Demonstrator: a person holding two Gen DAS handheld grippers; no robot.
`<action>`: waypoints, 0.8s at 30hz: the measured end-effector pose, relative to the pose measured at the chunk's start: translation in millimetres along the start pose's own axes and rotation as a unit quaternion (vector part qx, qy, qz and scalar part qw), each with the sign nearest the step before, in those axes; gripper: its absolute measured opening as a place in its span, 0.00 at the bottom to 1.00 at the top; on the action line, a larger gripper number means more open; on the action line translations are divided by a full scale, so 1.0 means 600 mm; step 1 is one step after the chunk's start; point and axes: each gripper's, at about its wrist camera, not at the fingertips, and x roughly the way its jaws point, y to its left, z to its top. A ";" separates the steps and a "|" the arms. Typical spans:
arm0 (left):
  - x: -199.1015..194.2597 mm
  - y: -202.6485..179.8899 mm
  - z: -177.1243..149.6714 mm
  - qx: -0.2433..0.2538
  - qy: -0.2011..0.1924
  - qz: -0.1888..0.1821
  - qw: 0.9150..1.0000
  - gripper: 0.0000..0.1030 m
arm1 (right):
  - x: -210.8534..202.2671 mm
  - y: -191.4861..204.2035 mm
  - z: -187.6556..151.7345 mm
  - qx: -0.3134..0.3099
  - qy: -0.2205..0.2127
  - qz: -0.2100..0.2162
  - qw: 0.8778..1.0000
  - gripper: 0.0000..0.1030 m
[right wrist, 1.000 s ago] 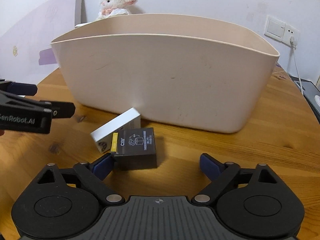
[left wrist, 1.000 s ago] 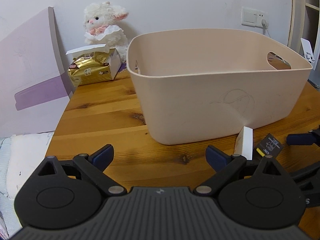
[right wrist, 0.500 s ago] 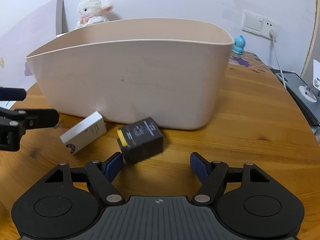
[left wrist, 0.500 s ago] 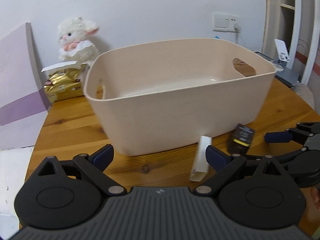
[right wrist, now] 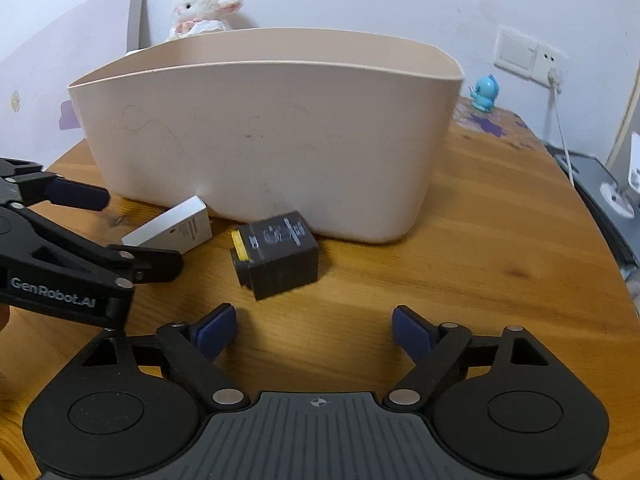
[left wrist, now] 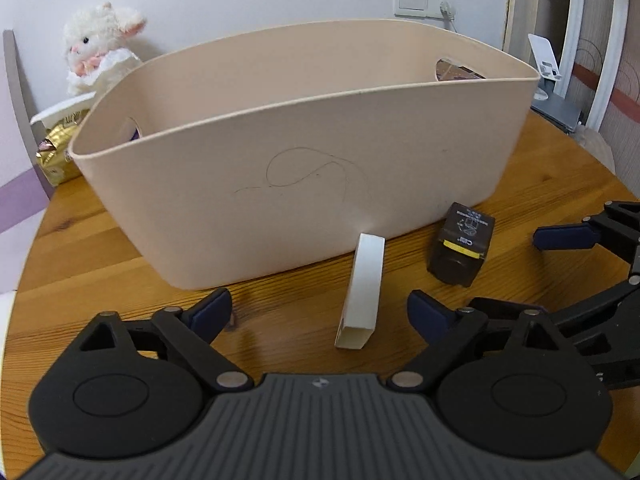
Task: Organize objects
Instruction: 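Grasp the white stick with left tool while right tool grasps the black box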
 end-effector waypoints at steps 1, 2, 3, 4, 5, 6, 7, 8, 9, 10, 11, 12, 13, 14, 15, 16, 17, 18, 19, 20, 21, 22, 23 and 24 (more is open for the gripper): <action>0.003 0.002 0.001 -0.003 0.000 -0.002 1.000 0.87 | 0.003 0.001 0.004 -0.004 -0.001 0.000 1.000 0.85; 0.006 0.004 0.002 -0.005 -0.001 -0.001 1.000 0.86 | 0.007 0.001 0.007 -0.008 -0.003 0.001 1.000 0.85; 0.009 0.007 0.002 -0.007 -0.002 0.001 1.000 0.85 | 0.010 0.001 0.010 -0.011 -0.004 0.001 1.000 0.85; 0.012 0.009 0.003 -0.010 -0.003 0.001 1.000 0.82 | 0.014 0.002 0.013 -0.014 -0.006 0.000 1.000 0.85; 0.016 0.013 0.003 -0.013 -0.002 -0.001 1.000 0.78 | 0.018 0.003 0.016 -0.017 -0.008 -0.001 1.000 0.86; 0.019 0.015 0.003 -0.015 0.000 -0.003 1.000 0.74 | 0.021 0.005 0.018 -0.019 -0.010 -0.001 1.000 0.86; 0.023 0.019 0.004 -0.018 0.004 -0.007 1.000 0.69 | 0.024 0.006 0.020 -0.020 -0.014 0.000 1.000 0.86; 0.026 0.022 0.004 -0.023 0.005 -0.012 1.000 0.67 | 0.026 0.008 0.021 -0.021 -0.017 0.001 1.000 0.86; 0.027 0.024 0.004 -0.024 0.003 -0.014 1.000 0.65 | 0.028 0.009 0.023 -0.022 -0.019 0.001 1.000 0.86; 0.026 0.025 0.004 -0.020 0.000 -0.016 1.000 0.59 | 0.031 0.008 0.024 -0.022 -0.021 0.003 1.000 0.85; 0.026 0.024 0.005 -0.016 -0.001 -0.025 1.000 0.51 | 0.032 0.008 0.026 -0.021 -0.023 0.006 0.999 0.80; 0.025 0.023 0.005 -0.009 -0.003 -0.034 0.999 0.47 | 0.033 0.008 0.027 -0.018 -0.023 0.011 0.999 0.78; 0.024 0.020 0.005 -0.002 -0.005 -0.040 0.999 0.39 | 0.033 0.008 0.028 -0.015 -0.023 0.015 0.999 0.73; 0.022 0.016 0.005 0.006 -0.007 -0.042 0.999 0.38 | 0.033 0.010 0.030 -0.015 -0.024 0.018 0.999 0.66; 0.021 0.012 0.004 0.015 -0.010 -0.038 0.999 0.37 | 0.032 0.012 0.030 -0.018 -0.026 0.021 0.999 0.61; 0.020 0.009 0.003 0.022 -0.011 -0.038 0.999 0.35 | 0.030 0.016 0.031 -0.022 -0.027 0.022 0.999 0.52; 0.019 0.007 0.002 0.025 -0.012 -0.041 0.999 0.30 | 0.027 0.020 0.031 -0.027 -0.029 0.025 0.999 0.43; 0.018 0.007 0.002 0.026 -0.010 -0.048 0.998 0.27 | 0.026 0.025 0.030 -0.033 -0.030 0.021 0.999 0.42; 0.016 0.007 0.001 0.026 -0.008 -0.059 0.998 0.18 | 0.024 0.029 0.029 -0.040 -0.031 0.015 0.999 0.40; 0.014 0.005 0.000 0.028 -0.007 -0.063 0.998 0.15 | 0.022 0.031 0.027 -0.046 -0.032 0.011 0.998 0.40; 0.012 0.001 -0.001 0.035 -0.008 -0.057 0.998 0.15 | 0.020 0.031 0.027 -0.047 -0.031 0.009 0.998 0.40; 0.010 -0.003 -0.003 0.039 -0.009 -0.049 0.998 0.15 | 0.018 0.031 0.027 -0.044 -0.029 0.009 0.999 0.40; 0.009 -0.005 -0.005 0.040 -0.010 -0.042 0.998 0.15 | 0.016 0.030 0.026 -0.042 -0.026 0.010 0.999 0.40; 0.007 -0.003 -0.006 0.035 -0.009 -0.041 0.999 0.15 | 0.013 0.029 0.025 -0.041 -0.024 0.009 0.999 0.40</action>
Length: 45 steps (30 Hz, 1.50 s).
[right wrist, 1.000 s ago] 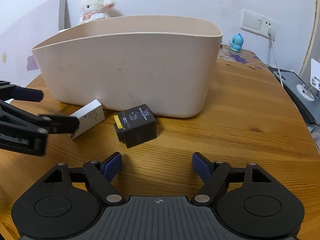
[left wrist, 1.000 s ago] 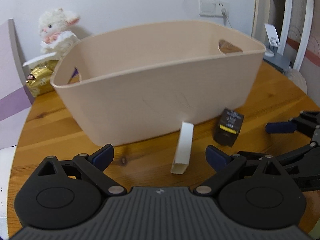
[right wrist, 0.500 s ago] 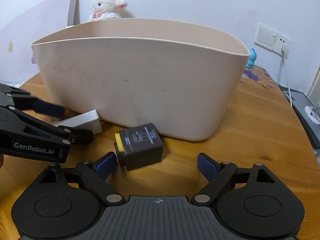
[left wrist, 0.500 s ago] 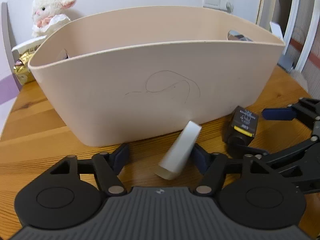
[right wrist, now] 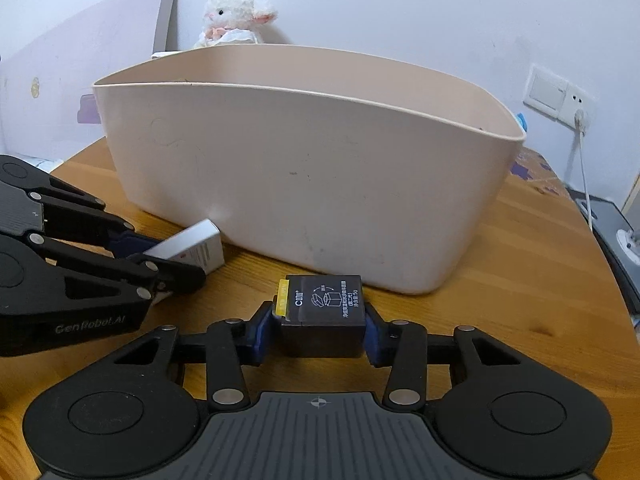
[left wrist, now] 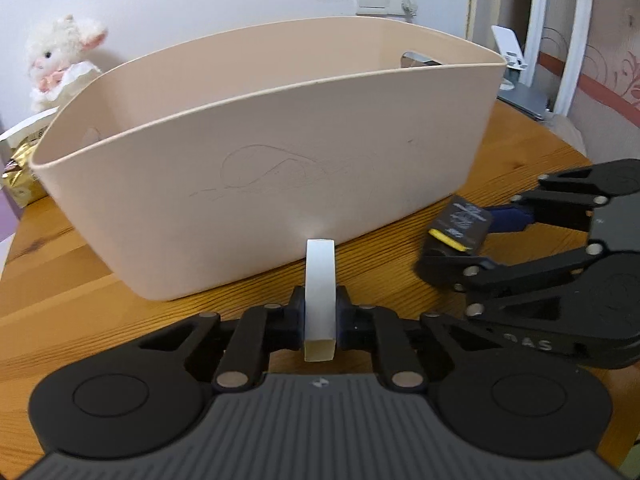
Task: Organize objects
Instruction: 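Grasp the white stick with left tool while right tool grasps the black box, then carry both items over the basket and open both tools to release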
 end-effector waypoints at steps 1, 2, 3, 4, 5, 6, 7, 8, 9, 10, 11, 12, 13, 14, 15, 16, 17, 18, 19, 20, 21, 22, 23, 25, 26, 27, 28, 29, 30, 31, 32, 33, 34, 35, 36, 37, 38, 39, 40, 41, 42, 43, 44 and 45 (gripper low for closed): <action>-0.003 0.001 -0.001 -0.005 0.000 -0.001 1.000 0.15 | -0.002 0.002 -0.001 0.001 0.002 -0.002 1.000 0.40; -0.007 0.002 -0.003 -0.007 -0.001 -0.001 1.000 0.15 | -0.006 0.002 -0.003 0.002 0.003 -0.003 1.000 0.40; -0.014 0.002 -0.004 -0.007 -0.004 0.000 1.000 0.15 | -0.010 0.000 -0.005 0.003 0.004 -0.004 1.000 0.40; -0.022 0.001 -0.005 -0.006 -0.007 0.003 1.000 0.15 | -0.017 -0.003 -0.010 0.005 0.004 -0.004 1.000 0.40; -0.030 0.000 -0.005 -0.004 -0.010 0.006 1.000 0.15 | -0.023 -0.005 -0.013 0.008 0.003 -0.004 1.000 0.40; -0.041 -0.001 -0.006 0.000 -0.015 0.008 1.000 0.15 | -0.031 -0.006 -0.015 0.010 0.001 -0.005 1.000 0.40; -0.050 -0.003 -0.006 0.001 -0.020 0.010 1.000 0.15 | -0.039 -0.008 -0.018 0.011 -0.002 -0.006 1.000 0.40; -0.059 -0.005 -0.007 0.003 -0.024 0.013 1.000 0.15 | -0.047 -0.007 -0.018 0.012 -0.005 -0.006 1.000 0.40; -0.069 -0.005 -0.008 0.004 -0.029 0.016 0.999 0.15 | -0.057 -0.008 -0.019 0.012 -0.009 -0.006 1.000 0.40; -0.080 -0.005 -0.008 0.004 -0.034 0.019 0.999 0.15 | -0.069 -0.009 -0.021 0.012 -0.013 -0.006 1.000 0.40; -0.091 -0.005 -0.008 0.003 -0.039 0.022 0.999 0.15 | -0.082 -0.009 -0.023 0.012 -0.018 -0.006 1.000 0.40; -0.101 -0.006 -0.008 0.003 -0.045 0.026 0.999 0.15 | -0.092 -0.008 -0.022 0.011 -0.024 -0.007 1.000 0.40; -0.109 -0.007 -0.007 0.003 -0.050 0.028 0.998 0.15 | -0.104 -0.007 -0.021 0.012 -0.031 -0.009 0.999 0.40; -0.122 -0.004 -0.008 0.003 -0.056 0.031 0.998 0.15 | -0.117 -0.006 -0.021 0.013 -0.040 -0.010 0.999 0.40; -0.135 -0.002 -0.009 0.002 -0.063 0.033 0.997 0.15 | -0.130 -0.007 -0.021 0.013 -0.048 -0.011 0.999 0.40; -0.145 -0.001 -0.008 0.002 -0.069 0.034 0.997 0.15 | -0.141 -0.011 -0.019 0.013 -0.055 -0.011 0.998 0.40; -0.155 0.001 -0.009 0.001 -0.075 0.036 0.997 0.15 | -0.152 -0.011 -0.017 0.013 -0.063 -0.012 0.998 0.40; -0.164 0.001 -0.009 0.000 -0.081 0.040 0.996 0.15 | -0.164 -0.012 -0.015 0.012 -0.072 -0.013 0.997 0.40; -0.172 0.000 -0.007 -0.001 -0.086 0.045 0.995 0.15 | -0.170 -0.010 -0.009 0.011 -0.079 -0.015 0.997 0.40; -0.180 0.002 -0.004 -0.003 -0.092 0.048 0.995 0.15 | -0.181 -0.012 -0.009 0.010 -0.086 -0.015 0.996 0.40; -0.187 0.002 0.000 -0.005 -0.098 0.051 0.994 0.15 | -0.189 -0.013 -0.004 0.010 -0.094 -0.016 0.995 0.40; -0.194 0.002 0.004 -0.007 -0.103 0.054 0.993 0.15 | -0.198 -0.014 0.002 0.009 -0.102 -0.017 0.995 0.40; -0.199 0.003 0.010 -0.008 -0.109 0.057 0.992 0.15 | -0.205 -0.015 0.007 0.009 -0.110 -0.018 0.994 0.40; -0.212 0.006 0.021 -0.010 -0.121 0.063 0.991 0.15 | -0.219 -0.019 0.021 0.009 -0.128 -0.020 0.992 0.40; -0.217 0.008 0.027 -0.012 -0.128 0.066 0.990 0.15 | -0.225 -0.021 0.027 0.009 -0.136 -0.021 0.990 0.40; -0.223 0.011 0.031 -0.013 -0.133 0.069 0.989 0.15 | -0.229 -0.022 0.034 0.010 -0.144 -0.023 0.989 0.40; -0.226 0.013 0.039 -0.013 -0.138 0.073 0.988 0.15 | -0.234 -0.024 0.042 0.010 -0.152 -0.024 0.988 0.40; -0.227 0.015 0.047 -0.013 -0.142 0.076 0.987 0.15 | -0.237 -0.026 0.049 0.008 -0.159 -0.025 0.987 0.40; -0.227 0.017 0.055 -0.013 -0.145 0.081 0.986 0.15 | -0.238 -0.029 0.057 0.007 -0.164 -0.028 0.986 0.40; -0.225 0.020 0.063 -0.013 -0.145 0.088 0.985 0.15 | -0.237 -0.032 0.066 0.006 -0.168 -0.032 0.985 0.40; -0.222 0.023 0.071 -0.017 -0.144 0.099 0.984 0.15 | -0.235 -0.034 0.074 0.006 -0.172 -0.035 0.985 0.40; -0.217 0.027 0.079 -0.019 -0.144 0.106 0.984 0.15 | -0.232 -0.037 0.084 0.006 -0.176 -0.038 0.984 0.40; -0.211 0.030 0.087 -0.021 -0.143 0.108 0.984 0.15 | -0.230 -0.040 0.093 0.007 -0.180 -0.040 0.983 0.40; -0.204 0.034 0.096 -0.024 -0.140 0.111 0.984 0.15 | -0.227 -0.041 0.101 0.006 -0.185 -0.042 0.982 0.40; -0.196 0.039 0.104 -0.027 -0.137 0.115 0.984 0.15 | -0.223 -0.043 0.109 0.006 -0.188 -0.045 0.981 0.40; -0.185 0.045 0.111 -0.032 -0.133 0.118 0.983 0.15 | -0.219 -0.046 0.118 0.006 -0.191 -0.047 0.980 0.40; -0.176 0.051 0.118 -0.037 -0.130 0.119 0.984 0.15 | -0.212 -0.049 0.127 0.007 -0.191 -0.048 0.980 0.40; -0.166 0.056 0.125 -0.043 -0.124 0.118 0.984 0.15 | -0.205 -0.052 0.134 0.009 -0.190 -0.047 0.981 0.40; -0.154 0.062 0.133 -0.047 -0.117 0.116 0.985 0.15 | -0.197 -0.054 0.140 0.012 -0.189 -0.046 0.981 0.40; -0.140 0.065 0.140 -0.048 -0.110 0.115 0.986 0.15 | -0.187 -0.057 0.145 0.015 -0.187 -0.046 0.981 0.40; -0.128 0.068 0.143 -0.048 -0.105 0.117 0.986 0.15 | -0.177 -0.060 0.151 0.016 -0.183 -0.045 0.982 0.40; -0.113 0.071 0.147 -0.047 -0.097 0.119 0.987 0.15 | -0.166 -0.062 0.156 0.016 -0.180 -0.046 0.982 0.40; -0.099 0.073 0.150 -0.048 -0.089 0.118 0.988 0.15 | -0.154 -0.063 0.160 0.015 -0.175 -0.046 0.983 0.40; -0.085 0.077 0.153 -0.051 -0.081 0.115 0.989 0.15 | -0.140 -0.064 0.164 0.015 -0.168 -0.046 0.985 0.40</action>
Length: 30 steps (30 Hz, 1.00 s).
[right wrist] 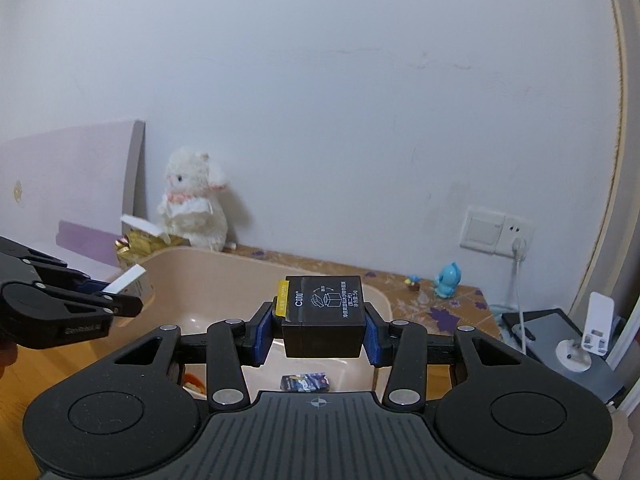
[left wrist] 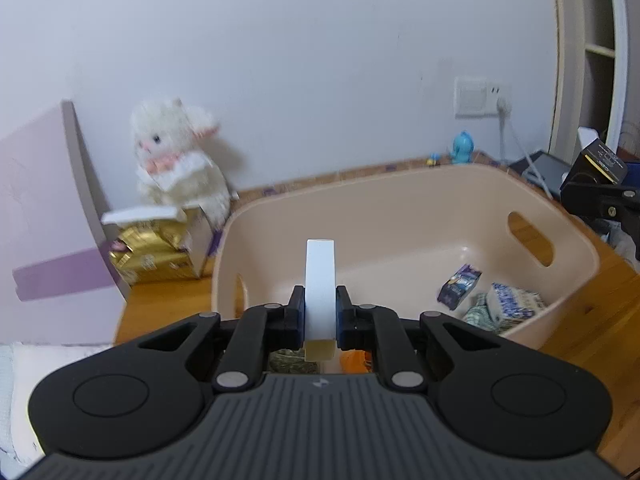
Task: Organize objects
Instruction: 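Carry both items over the basket and open both tools to release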
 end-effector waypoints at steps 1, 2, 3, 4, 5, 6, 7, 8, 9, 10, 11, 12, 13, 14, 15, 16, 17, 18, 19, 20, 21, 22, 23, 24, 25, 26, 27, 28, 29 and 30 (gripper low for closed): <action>0.013 -0.001 0.000 -0.003 0.009 -0.002 1.000 0.15 | 0.012 0.002 -0.003 -0.001 0.006 0.000 1.000 0.40; 0.026 -0.001 0.000 -0.006 0.018 -0.002 1.000 0.15 | 0.024 0.005 -0.006 -0.002 0.014 0.000 1.000 0.40; 0.038 -0.003 -0.001 -0.007 0.025 -0.001 1.000 0.15 | 0.039 0.007 -0.009 -0.003 0.024 0.000 1.000 0.40; 0.048 -0.005 -0.003 -0.008 0.032 0.001 0.999 0.15 | 0.051 0.010 -0.013 -0.004 0.033 0.001 0.999 0.40; 0.058 -0.006 -0.004 -0.009 0.040 0.004 0.999 0.16 | 0.065 0.011 -0.016 -0.002 0.042 0.003 0.999 0.40; 0.068 -0.008 -0.006 -0.011 0.049 0.004 0.999 0.16 | 0.080 0.011 -0.019 0.003 0.051 0.004 0.999 0.40; 0.076 -0.010 -0.007 -0.011 0.057 0.006 0.998 0.16 | 0.093 0.011 -0.023 0.008 0.058 0.004 0.998 0.40; 0.083 -0.011 -0.009 -0.010 0.064 0.008 0.998 0.16 | 0.104 0.011 -0.027 0.011 0.066 0.004 0.998 0.40; 0.089 -0.012 -0.010 -0.010 0.070 0.011 0.997 0.16 | 0.115 0.012 -0.030 0.013 0.074 0.004 0.997 0.40; 0.091 -0.011 -0.012 -0.014 0.073 0.011 0.997 0.16 | 0.124 0.013 -0.033 0.015 0.081 0.005 0.997 0.40; 0.093 -0.010 -0.012 -0.017 0.077 0.011 0.997 0.16 | 0.131 0.014 -0.036 0.016 0.087 0.006 0.996 0.41; 0.093 -0.010 -0.012 -0.017 0.080 0.014 0.997 0.16 | 0.136 0.015 -0.039 0.017 0.093 0.006 0.995 0.44; 0.092 -0.010 -0.011 -0.014 0.079 0.017 0.997 0.17 | 0.138 0.016 -0.041 0.017 0.096 0.005 0.995 0.50; 0.089 -0.010 -0.010 -0.011 0.075 0.019 0.997 0.24 | 0.137 0.017 -0.043 0.017 0.093 0.005 0.995 0.56; 0.085 -0.011 -0.010 -0.010 0.072 0.020 0.997 0.32 | 0.134 0.017 -0.043 0.015 0.091 0.002 0.996 0.61; 0.080 -0.010 -0.009 -0.012 0.069 0.021 0.997 0.47 | 0.129 0.017 -0.043 0.014 0.087 -0.002 0.996 0.68; 0.072 -0.010 -0.008 -0.014 0.062 0.016 0.998 0.60 | 0.122 0.016 -0.043 0.012 0.081 -0.005 0.997 0.71; 0.066 -0.011 -0.005 -0.015 0.061 0.018 0.998 0.68 | 0.114 0.017 -0.042 0.011 0.077 -0.007 0.997 0.72; 0.059 -0.012 -0.003 -0.016 0.059 0.026 0.998 0.78 | 0.109 0.015 -0.039 0.011 0.076 -0.007 0.997 0.75; 0.051 -0.014 -0.002 -0.016 0.054 0.030 0.998 0.79 | 0.102 0.015 -0.038 0.012 0.076 -0.008 0.997 0.80; 0.043 -0.015 0.000 -0.016 0.051 0.030 0.998 0.79 | 0.095 0.014 -0.037 0.013 0.078 -0.007 0.997 0.84; 0.037 -0.015 0.001 -0.017 0.051 0.030 0.998 0.79 | 0.090 0.013 -0.036 0.015 0.083 -0.008 0.996 0.93; 0.030 -0.014 0.002 -0.021 0.051 0.030 0.998 0.79 | 0.083 0.012 -0.036 0.020 0.087 -0.010 0.996 0.98; 0.023 -0.014 0.002 -0.024 0.050 0.030 0.998 0.79 | 0.076 0.011 -0.036 0.026 0.089 -0.012 0.996 0.99; 0.016 -0.013 0.002 -0.027 0.048 0.030 0.998 0.79 | 0.066 0.009 -0.036 0.031 0.088 -0.010 0.996 0.99; 0.008 -0.013 0.002 -0.030 0.047 0.031 0.998 0.80 | 0.058 0.008 -0.035 0.034 0.086 -0.008 0.996 0.99; 0.000 -0.013 0.001 -0.033 0.045 0.030 0.998 0.81 | 0.049 0.007 -0.035 0.038 0.087 -0.007 0.995 1.00; -0.009 -0.013 -0.001 -0.035 0.044 0.030 0.998 0.82 | 0.042 0.006 -0.034 0.040 0.088 -0.008 0.995 1.00; -0.016 -0.013 -0.002 -0.037 0.042 0.029 0.998 0.83 | 0.035 0.006 -0.034 0.042 0.089 -0.008 0.995 1.00; -0.024 -0.014 -0.003 -0.038 0.041 0.030 0.998 0.84 | 0.026 0.006 -0.034 0.044 0.090 -0.008 0.995 1.00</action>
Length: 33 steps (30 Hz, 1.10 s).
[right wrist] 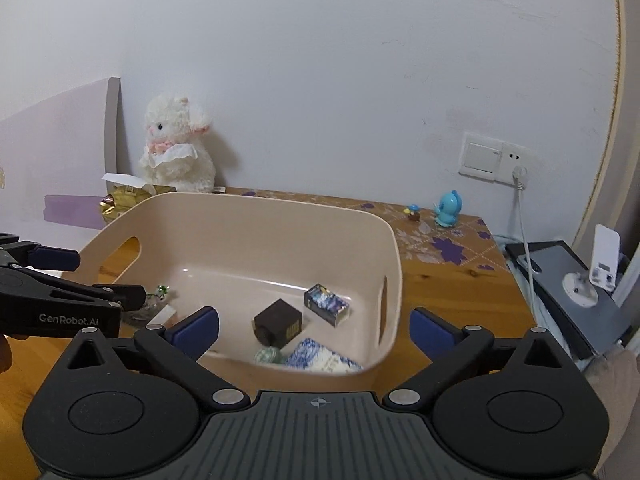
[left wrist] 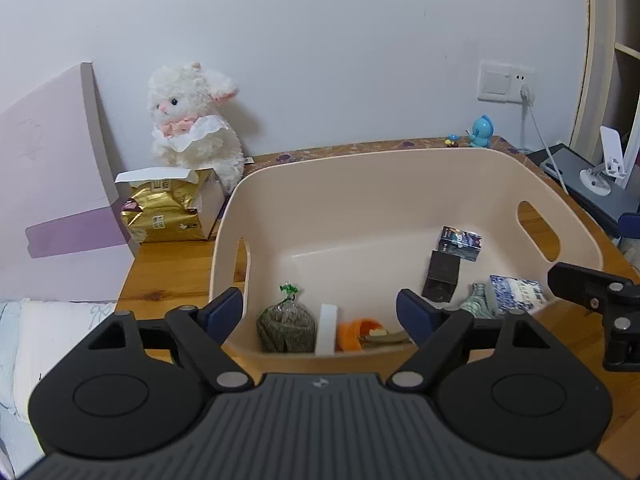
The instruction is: Organize objects
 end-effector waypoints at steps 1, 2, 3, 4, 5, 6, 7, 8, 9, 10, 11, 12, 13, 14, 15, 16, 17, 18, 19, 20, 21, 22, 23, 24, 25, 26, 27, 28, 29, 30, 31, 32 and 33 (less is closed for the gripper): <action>-0.007 -0.001 -0.003 -0.001 0.001 0.002 1.000 0.85 | -0.009 0.000 -0.002 0.001 0.001 0.000 1.000 1.00; -0.014 -0.001 -0.007 -0.005 0.006 0.005 1.000 0.85 | -0.017 0.001 -0.005 0.001 0.002 0.000 1.000 1.00; -0.019 0.001 -0.010 -0.010 0.006 0.006 1.000 0.85 | -0.024 0.003 -0.007 0.001 0.004 0.001 1.000 1.00; -0.027 0.004 -0.013 -0.015 0.002 0.008 1.000 0.85 | -0.032 0.005 -0.009 -0.001 0.006 0.002 1.000 1.00; -0.033 0.007 -0.015 -0.019 0.006 0.009 1.000 0.85 | -0.038 0.007 -0.012 -0.004 0.011 0.005 1.000 1.00; -0.040 0.009 -0.019 -0.024 0.008 0.007 1.000 0.85 | -0.045 0.010 -0.016 -0.006 0.015 0.008 1.000 1.00; -0.048 0.010 -0.023 -0.028 0.007 0.005 1.000 0.85 | -0.053 0.012 -0.019 -0.007 0.015 0.010 1.000 1.00; -0.056 0.011 -0.027 -0.029 0.005 0.006 1.000 0.85 | -0.061 0.014 -0.023 -0.009 0.015 0.011 1.000 1.00; -0.065 0.011 -0.030 -0.030 0.003 0.007 1.000 0.85 | -0.069 0.017 -0.026 -0.011 0.016 0.012 1.000 1.00; -0.075 0.011 -0.034 -0.031 0.000 0.008 0.999 0.85 | -0.078 0.021 -0.030 -0.012 0.016 0.012 1.000 1.00; -0.084 0.012 -0.038 -0.032 -0.003 0.008 0.999 0.85 | -0.087 0.024 -0.033 -0.012 0.015 0.013 1.000 1.00; -0.093 0.012 -0.041 -0.033 -0.005 0.008 0.999 0.85 | -0.095 0.027 -0.037 -0.012 0.014 0.014 1.000 1.00; -0.102 0.013 -0.044 -0.034 -0.008 0.007 0.999 0.85 | -0.105 0.029 -0.040 -0.011 0.013 0.015 1.000 1.00; -0.110 0.013 -0.048 -0.034 -0.010 0.006 0.999 0.85 | -0.113 0.031 -0.042 -0.010 0.011 0.016 1.000 1.00; -0.119 0.014 -0.052 -0.034 -0.010 0.003 0.999 0.85 | -0.122 0.033 -0.046 -0.008 0.010 0.017 1.000 1.00; -0.126 0.014 -0.056 -0.034 -0.009 0.001 0.999 0.85 | -0.129 0.035 -0.048 -0.006 0.009 0.017 1.000 1.00; -0.132 0.015 -0.060 -0.035 -0.006 0.001 0.999 0.85 | -0.136 0.037 -0.051 -0.005 0.008 0.016 1.000 1.00; -0.139 0.015 -0.065 -0.034 -0.006 0.003 0.999 0.85 | -0.144 0.039 -0.055 -0.004 0.007 0.011 1.000 1.00; -0.145 0.016 -0.069 -0.033 -0.006 0.005 0.999 0.85 | -0.150 0.041 -0.058 -0.005 0.006 0.008 1.000 1.00; -0.152 0.017 -0.074 -0.032 -0.007 0.006 0.999 0.85 | -0.157 0.041 -0.060 -0.004 0.005 0.006 1.000 1.00; -0.159 0.016 -0.078 -0.031 -0.008 0.006 0.999 0.85 | -0.164 0.043 -0.064 -0.002 0.004 0.006 1.000 1.00; -0.167 0.016 -0.083 -0.029 -0.009 0.006 1.000 0.85 | -0.172 0.043 -0.067 0.000 0.003 0.007 1.000 1.00; -0.174 0.015 -0.088 -0.027 -0.010 0.004 1.000 0.85 | -0.179 0.042 -0.070 0.002 0.002 0.008 1.000 1.00; -0.181 0.015 -0.092 -0.026 -0.011 0.002 1.000 0.85 | -0.187 0.042 -0.073 0.003 0.002 0.008 1.000 1.00; -0.189 0.015 -0.097 -0.026 -0.011 0.002 1.000 0.85 | -0.195 0.042 -0.076 0.003 0.000 0.007 1.000 1.00; -0.196 0.015 -0.101 -0.026 -0.012 0.002 1.000 0.85 | -0.202 0.042 -0.078 0.003 -0.002 0.005 1.000 1.00; -0.204 0.014 -0.106 -0.026 -0.014 0.002 1.000 0.85 | -0.209 0.041 -0.081 0.004 -0.004 0.004 1.000 1.00; -0.212 0.013 -0.110 -0.024 -0.015 0.002 1.000 0.85 | -0.216 0.040 -0.084 0.005 -0.005 0.003 1.000 1.00; -0.221 0.011 -0.114 -0.022 -0.017 0.002 1.000 0.85 | -0.223 0.039 -0.087 0.006 -0.006 0.003 1.000 1.00; -0.229 0.009 -0.120 -0.021 -0.019 0.002 1.000 0.85 | -0.230 0.038 -0.090 0.007 -0.007 0.003 1.000 1.00; -0.239 0.006 -0.126 -0.020 -0.022 0.002 1.000 0.85 | -0.236 0.038 -0.094 0.006 -0.007 0.004 1.000 1.00; -0.247 0.003 -0.132 -0.017 -0.024 0.002 1.000 0.85 | -0.242 0.038 -0.099 0.005 -0.005 0.004 1.000 1.00; -0.255 0.000 -0.138 -0.014 -0.026 0.003 1.000 0.85 | -0.248 0.038 -0.104 0.002 -0.002 0.003 1.000 1.00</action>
